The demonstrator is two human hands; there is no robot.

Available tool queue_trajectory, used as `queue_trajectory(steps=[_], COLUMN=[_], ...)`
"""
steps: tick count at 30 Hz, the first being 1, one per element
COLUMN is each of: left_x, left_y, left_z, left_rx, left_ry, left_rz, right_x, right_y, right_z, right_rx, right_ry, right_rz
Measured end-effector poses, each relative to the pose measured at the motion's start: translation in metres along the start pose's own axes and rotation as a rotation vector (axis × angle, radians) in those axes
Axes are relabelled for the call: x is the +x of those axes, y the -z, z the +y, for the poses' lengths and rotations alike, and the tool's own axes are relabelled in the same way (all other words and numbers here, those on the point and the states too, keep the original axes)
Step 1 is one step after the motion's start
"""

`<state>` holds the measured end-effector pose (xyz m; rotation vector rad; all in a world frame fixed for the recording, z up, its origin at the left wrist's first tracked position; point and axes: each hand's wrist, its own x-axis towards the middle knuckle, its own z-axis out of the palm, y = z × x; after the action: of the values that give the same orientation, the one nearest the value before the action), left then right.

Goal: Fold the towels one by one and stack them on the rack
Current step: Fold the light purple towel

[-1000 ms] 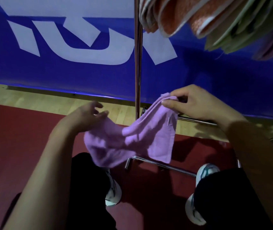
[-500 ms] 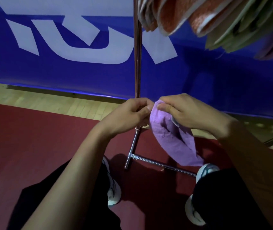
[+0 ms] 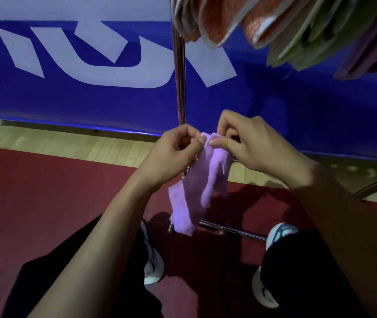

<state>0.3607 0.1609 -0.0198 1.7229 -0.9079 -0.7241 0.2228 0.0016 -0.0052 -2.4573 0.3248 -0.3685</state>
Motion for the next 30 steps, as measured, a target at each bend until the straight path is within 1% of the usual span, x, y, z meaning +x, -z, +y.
queue_trajectory(steps=[2,4,6,10,13,16,20,23,25,27,30], left_x=[0.001,0.002,0.000,-0.002,-0.003,-0.004,-0.005,-0.006,-0.006,-0.005,-0.005], left_y=[0.000,0.001,0.000,0.000,0.001,0.001,0.003,0.002,-0.001,-0.001,0.005], left_z=[0.000,0.000,0.001,-0.001,0.000,0.001,0.002,0.002,-0.001,-0.003,0.000], left_rx=[-0.043,-0.064,-0.030,-0.008,-0.002,0.015,0.014,0.081,0.167,0.202,0.141], left_ry=[0.012,0.015,-0.018,-0.073,-0.097,-0.109,-0.095,-0.127,-0.154,-0.161,-0.195], left_rz=[0.032,0.014,-0.017,-0.068,-0.050,-0.038,-0.068,-0.102,-0.080,-0.052,-0.073], right_x=[0.000,0.000,0.001,0.002,0.002,0.002,0.002,0.002,0.002,0.003,0.004], right_y=[-0.001,-0.003,-0.005,-0.004,-0.001,0.002,0.002,0.000,-0.003,-0.007,-0.009], right_z=[-0.002,-0.003,-0.001,0.000,-0.003,-0.004,-0.002,-0.001,-0.002,-0.001,0.002], right_rx=[0.016,0.052,0.085,0.040,0.073,0.051,0.057,0.074,0.105,0.167,0.328], right_ry=[0.000,0.013,0.019,-0.031,-0.054,-0.079,-0.097,-0.103,-0.117,-0.132,-0.202], right_rz=[0.020,0.006,-0.015,-0.018,-0.021,-0.027,-0.031,-0.006,0.000,-0.033,-0.148])
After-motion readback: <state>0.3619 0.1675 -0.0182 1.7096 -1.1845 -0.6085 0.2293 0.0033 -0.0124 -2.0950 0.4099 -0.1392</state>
